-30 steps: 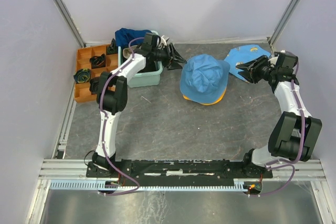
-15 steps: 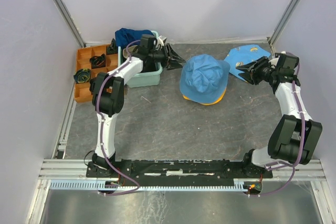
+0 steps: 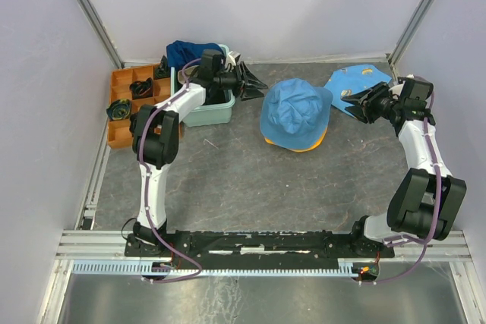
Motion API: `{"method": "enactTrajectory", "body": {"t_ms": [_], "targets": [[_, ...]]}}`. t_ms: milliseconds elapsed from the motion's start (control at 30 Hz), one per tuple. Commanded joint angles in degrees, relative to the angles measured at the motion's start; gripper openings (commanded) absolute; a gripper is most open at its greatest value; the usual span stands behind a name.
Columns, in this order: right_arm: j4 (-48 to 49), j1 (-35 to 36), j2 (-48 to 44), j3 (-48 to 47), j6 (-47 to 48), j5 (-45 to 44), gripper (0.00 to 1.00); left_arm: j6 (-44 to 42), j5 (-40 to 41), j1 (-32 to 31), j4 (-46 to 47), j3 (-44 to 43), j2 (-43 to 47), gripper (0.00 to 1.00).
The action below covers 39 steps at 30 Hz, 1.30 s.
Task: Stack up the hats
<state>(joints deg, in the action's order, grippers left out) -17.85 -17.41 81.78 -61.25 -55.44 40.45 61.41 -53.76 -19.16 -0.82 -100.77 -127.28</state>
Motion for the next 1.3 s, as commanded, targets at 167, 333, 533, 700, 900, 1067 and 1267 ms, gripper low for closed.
{"method": "enactTrajectory", "body": {"t_ms": [167,333,533,700,900,1067,1267], "targets": [[1.4,-0.3,-2.2,-1.0,-0.2,0.2,0.49,-3.1,-1.2,-0.9,-3.4,-3.2,0.0,0.51],[1.4,-0.3,-2.4,-0.7,-0.2,0.2,0.49,-3.0,-1.1,-1.5,-3.4,-3.4,0.0,0.52],[1.4,-0.3,-2.9,-0.2,-0.4,0.3,0.49,-5.3,-0.7,-2.0,-5.9,-4.2,-1.0,0.52],[1.4,-0.3,-3.4,0.2,-0.4,0.3,0.49,-7.9,0.0,-1.3,-9.2,-7.1,-2.5,0.52],[1.4,-0.3,-3.7,0.6,-0.4,0.3,0.49,-7.7,-0.1,-0.5,-8.9,-8.1,-3.1,0.53],[1.3,-0.3,-3.7,0.3,-0.5,0.2,0.49,-7.3,-0.5,0.0,-8.3,-8.2,-3.3,0.55],[1.2,-0.3,-3.7,0.3,-0.6,0.1,0.49,-4.7,-1.5,-0.7,-4.9,-6.6,-2.8,0.55]]}}
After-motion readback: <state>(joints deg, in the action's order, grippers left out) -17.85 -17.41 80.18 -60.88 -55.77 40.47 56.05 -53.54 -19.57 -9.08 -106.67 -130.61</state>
